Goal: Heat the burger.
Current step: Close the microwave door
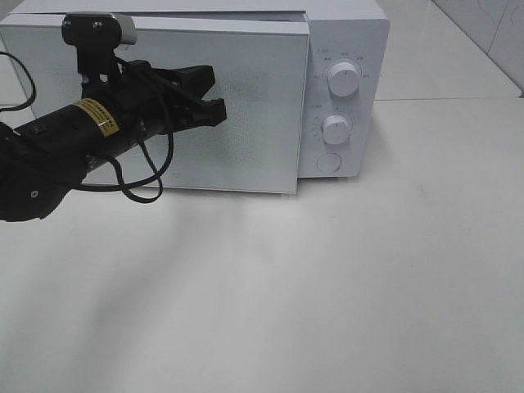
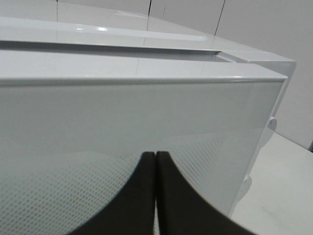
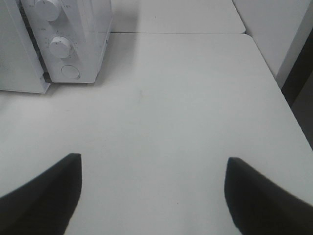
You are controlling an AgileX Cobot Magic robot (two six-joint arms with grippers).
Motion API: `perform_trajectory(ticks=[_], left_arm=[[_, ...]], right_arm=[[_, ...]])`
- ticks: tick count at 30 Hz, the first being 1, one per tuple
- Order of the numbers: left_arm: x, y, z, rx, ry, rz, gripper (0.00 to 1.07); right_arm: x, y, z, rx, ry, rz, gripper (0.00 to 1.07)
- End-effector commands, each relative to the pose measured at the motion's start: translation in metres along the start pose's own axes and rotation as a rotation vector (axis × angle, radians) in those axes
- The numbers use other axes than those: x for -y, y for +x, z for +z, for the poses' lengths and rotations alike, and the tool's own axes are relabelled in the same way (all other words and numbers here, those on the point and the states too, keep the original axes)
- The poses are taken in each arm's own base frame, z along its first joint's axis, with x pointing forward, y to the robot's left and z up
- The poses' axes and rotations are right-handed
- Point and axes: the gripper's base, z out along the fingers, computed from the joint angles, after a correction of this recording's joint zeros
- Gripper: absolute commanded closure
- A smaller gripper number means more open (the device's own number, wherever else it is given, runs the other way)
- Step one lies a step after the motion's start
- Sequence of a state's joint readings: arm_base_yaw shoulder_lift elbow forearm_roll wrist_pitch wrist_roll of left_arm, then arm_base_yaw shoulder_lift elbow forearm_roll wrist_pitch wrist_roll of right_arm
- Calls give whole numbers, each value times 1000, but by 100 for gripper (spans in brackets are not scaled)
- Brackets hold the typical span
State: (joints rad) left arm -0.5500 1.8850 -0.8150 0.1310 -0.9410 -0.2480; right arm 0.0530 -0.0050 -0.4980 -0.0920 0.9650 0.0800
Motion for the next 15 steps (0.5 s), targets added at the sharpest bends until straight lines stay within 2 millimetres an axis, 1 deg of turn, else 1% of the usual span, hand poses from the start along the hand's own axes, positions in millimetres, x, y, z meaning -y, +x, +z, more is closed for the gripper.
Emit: perform_trajectory(ticks=[1, 3, 6, 7, 9, 10, 15], left_arm=[[2, -2, 4, 6, -1, -10, 107], [4, -4, 14, 23, 4, -12, 107], [4, -4, 16, 24, 5, -13, 107], [4, -4, 22, 32, 6, -13, 107], [3, -4, 23, 29, 5, -14, 107], [2, -3, 28, 23, -1, -17, 107], [1, -4, 38, 17, -5, -16, 107]], right_arm=[[0, 2, -3, 26, 5, -1, 31], [0, 2, -3, 26, 5, -1, 31], [0, 2, -3, 26, 5, -1, 31], [0, 2, -3, 26, 5, -1, 31], [0, 2, -3, 26, 5, 0, 31], [0, 2, -3, 26, 5, 0, 31], [0, 2, -3, 26, 5, 0, 31]])
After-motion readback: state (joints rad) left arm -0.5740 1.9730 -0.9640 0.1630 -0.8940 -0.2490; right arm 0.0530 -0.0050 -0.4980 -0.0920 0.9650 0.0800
